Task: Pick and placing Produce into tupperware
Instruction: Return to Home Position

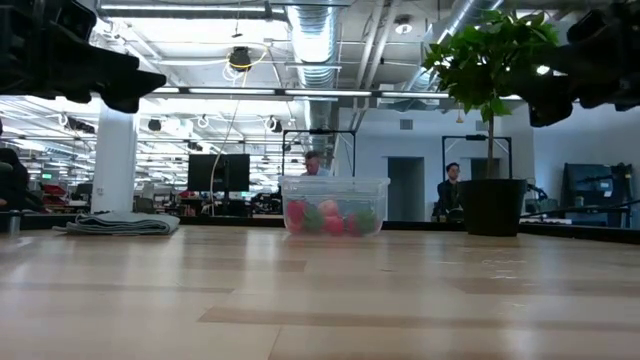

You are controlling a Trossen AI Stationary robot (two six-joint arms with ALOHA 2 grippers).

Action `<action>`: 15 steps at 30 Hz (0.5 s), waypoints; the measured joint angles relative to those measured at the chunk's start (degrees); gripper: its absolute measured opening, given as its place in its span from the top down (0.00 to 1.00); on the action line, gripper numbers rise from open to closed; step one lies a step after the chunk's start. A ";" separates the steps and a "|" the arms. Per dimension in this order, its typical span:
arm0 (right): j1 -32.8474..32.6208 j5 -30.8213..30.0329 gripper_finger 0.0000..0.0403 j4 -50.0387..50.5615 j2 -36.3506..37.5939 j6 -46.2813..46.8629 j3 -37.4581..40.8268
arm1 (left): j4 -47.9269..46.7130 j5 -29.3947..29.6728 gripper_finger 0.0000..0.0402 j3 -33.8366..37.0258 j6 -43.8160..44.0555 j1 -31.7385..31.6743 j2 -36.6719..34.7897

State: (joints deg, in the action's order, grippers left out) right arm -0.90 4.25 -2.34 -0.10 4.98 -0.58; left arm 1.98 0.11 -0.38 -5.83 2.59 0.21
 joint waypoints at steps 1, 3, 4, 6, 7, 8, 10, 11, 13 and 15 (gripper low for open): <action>-0.47 -2.18 0.35 0.75 0.00 -0.49 0.00 | 0.00 0.09 0.38 0.00 0.27 0.00 0.00; -1.73 -6.49 0.35 1.74 -0.04 -1.26 -0.01 | -0.01 0.12 0.38 0.00 0.43 0.00 0.00; -2.33 -7.35 0.35 1.68 -0.02 -2.35 -0.02 | -0.02 0.10 0.38 0.00 0.52 0.00 0.00; -3.25 -8.05 0.35 1.59 -0.03 -3.73 -0.02 | -0.02 0.12 0.38 0.00 0.71 0.00 0.00; -3.62 -8.08 0.35 1.57 -0.02 -3.99 -0.02 | -0.06 0.14 0.38 0.00 0.71 0.00 0.00; -3.77 -8.12 0.35 1.57 0.00 -3.99 -0.02 | -0.07 0.21 0.38 0.00 0.68 0.00 0.00; -3.95 -8.17 0.35 1.59 -0.02 -3.99 -0.02 | -0.09 0.51 0.38 0.00 0.68 0.00 0.00; -3.95 -8.17 0.35 1.59 -0.06 -4.00 -0.02 | -0.09 0.61 0.38 0.00 0.68 -0.03 0.01; -3.95 -8.17 0.35 1.63 -0.35 -3.99 -0.02 | -0.09 0.67 0.38 0.00 0.66 -0.07 0.16; -3.94 -8.13 0.35 1.63 -0.41 -3.97 -0.02 | -0.09 0.67 0.38 0.00 0.59 -0.07 0.61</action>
State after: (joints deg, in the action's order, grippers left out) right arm -4.84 -3.89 -0.71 -0.51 1.02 -0.60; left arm 1.89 0.78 -0.38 -5.24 2.52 0.82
